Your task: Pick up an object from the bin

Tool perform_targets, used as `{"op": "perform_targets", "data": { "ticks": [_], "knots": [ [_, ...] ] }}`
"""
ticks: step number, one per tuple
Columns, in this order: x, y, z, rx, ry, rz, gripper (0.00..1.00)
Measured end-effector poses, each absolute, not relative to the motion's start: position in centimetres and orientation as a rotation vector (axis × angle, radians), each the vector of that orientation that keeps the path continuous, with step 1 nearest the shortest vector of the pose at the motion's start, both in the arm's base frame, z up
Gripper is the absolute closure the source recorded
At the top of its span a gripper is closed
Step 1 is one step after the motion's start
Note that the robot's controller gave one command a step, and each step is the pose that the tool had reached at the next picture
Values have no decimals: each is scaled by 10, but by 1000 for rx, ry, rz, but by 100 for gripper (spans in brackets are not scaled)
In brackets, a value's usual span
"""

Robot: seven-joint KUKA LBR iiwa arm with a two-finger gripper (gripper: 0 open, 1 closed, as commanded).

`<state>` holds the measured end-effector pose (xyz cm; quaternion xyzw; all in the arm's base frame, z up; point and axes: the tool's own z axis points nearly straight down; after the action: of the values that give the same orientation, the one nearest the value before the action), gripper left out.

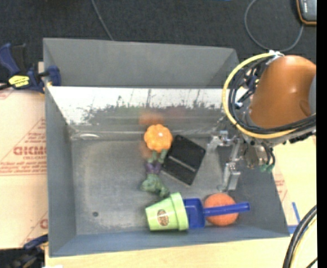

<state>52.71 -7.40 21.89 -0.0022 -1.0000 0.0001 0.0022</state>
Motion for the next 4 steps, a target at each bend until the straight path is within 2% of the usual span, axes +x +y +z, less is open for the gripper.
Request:
{"op": "perform_targets", "data": {
  "ticks": [1, 2, 3, 4],
  "knots": [
    [528, -74, 223, -1, -3145, 2, 0],
    [495, -129, 94, -24, -3149, 5, 0],
    [487, -131, 127, 254, -3147, 6, 0],
    [490, -134, 72, -14, -3138, -3, 0]
  ]
}}
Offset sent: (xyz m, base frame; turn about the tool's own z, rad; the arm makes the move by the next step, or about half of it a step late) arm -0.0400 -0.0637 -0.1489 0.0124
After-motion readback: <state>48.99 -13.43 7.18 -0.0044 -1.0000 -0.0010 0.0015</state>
